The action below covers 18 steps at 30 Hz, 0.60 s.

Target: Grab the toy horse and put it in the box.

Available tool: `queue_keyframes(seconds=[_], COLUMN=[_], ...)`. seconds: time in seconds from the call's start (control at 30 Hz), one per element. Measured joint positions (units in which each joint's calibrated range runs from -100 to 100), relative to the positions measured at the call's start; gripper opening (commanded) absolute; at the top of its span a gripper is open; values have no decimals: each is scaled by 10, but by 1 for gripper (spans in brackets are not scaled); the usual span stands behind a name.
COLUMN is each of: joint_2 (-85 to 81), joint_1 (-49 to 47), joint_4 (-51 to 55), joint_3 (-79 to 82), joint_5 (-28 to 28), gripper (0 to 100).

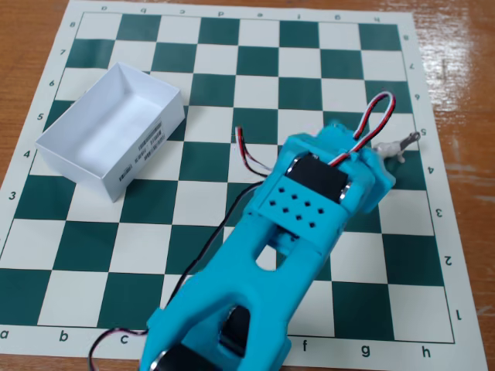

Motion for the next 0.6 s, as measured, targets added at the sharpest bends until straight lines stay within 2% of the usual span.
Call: queue_keyframes(seconds=[0.13,0.37,0.6], joint_2=[61,205,288], joint_1=[4,11,22], joint_4=[40,185,248], joint_3=[-100,-325,-423], joint_5=[-7,-30,-50], gripper=[1,1,1])
